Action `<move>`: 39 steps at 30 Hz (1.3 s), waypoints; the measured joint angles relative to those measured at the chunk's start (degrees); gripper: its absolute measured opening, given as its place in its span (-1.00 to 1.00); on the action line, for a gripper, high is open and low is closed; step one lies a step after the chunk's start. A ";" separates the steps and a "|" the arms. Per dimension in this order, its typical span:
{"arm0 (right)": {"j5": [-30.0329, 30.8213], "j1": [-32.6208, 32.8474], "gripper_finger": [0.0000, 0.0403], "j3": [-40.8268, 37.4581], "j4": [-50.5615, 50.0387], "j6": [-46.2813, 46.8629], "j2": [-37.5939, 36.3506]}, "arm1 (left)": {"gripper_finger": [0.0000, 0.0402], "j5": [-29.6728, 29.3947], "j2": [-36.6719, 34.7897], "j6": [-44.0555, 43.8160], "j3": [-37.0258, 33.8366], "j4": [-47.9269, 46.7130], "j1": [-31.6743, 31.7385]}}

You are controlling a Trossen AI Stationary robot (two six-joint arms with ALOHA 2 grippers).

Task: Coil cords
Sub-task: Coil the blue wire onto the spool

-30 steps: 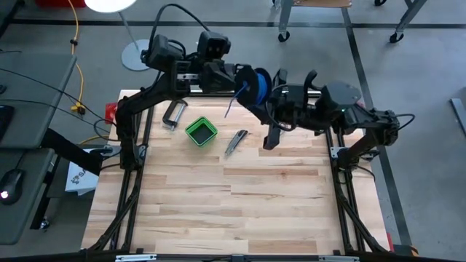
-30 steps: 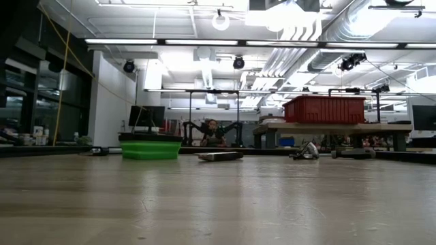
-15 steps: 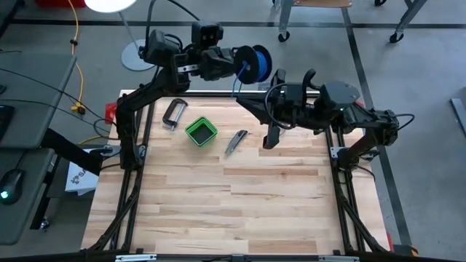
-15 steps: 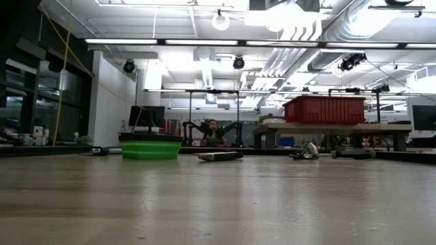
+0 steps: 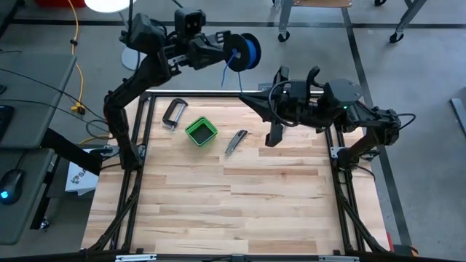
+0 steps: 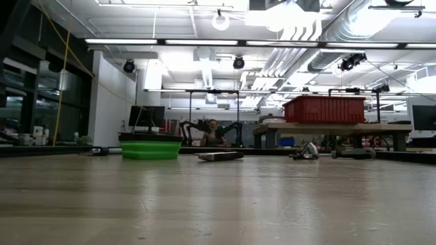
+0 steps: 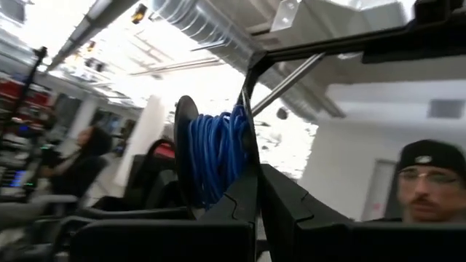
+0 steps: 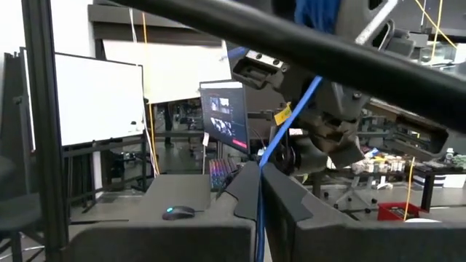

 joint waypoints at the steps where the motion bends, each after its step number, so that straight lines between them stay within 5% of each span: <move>1: 0.02 0.00 -1.00 0.00 -0.06 -0.05 0.00 | -0.99 -0.02 -0.30 1.61 0.00 -1.37 0.26; 21: 0.90 -0.64 -1.00 -0.02 -5.14 1.04 -1.06 | -1.00 -12.39 -6.44 32.12 -0.02 -26.30 0.49; 39: 0.95 -0.61 -1.00 -0.09 -8.06 1.92 -1.29 | -1.00 -18.45 -9.21 37.82 -0.02 -35.02 0.51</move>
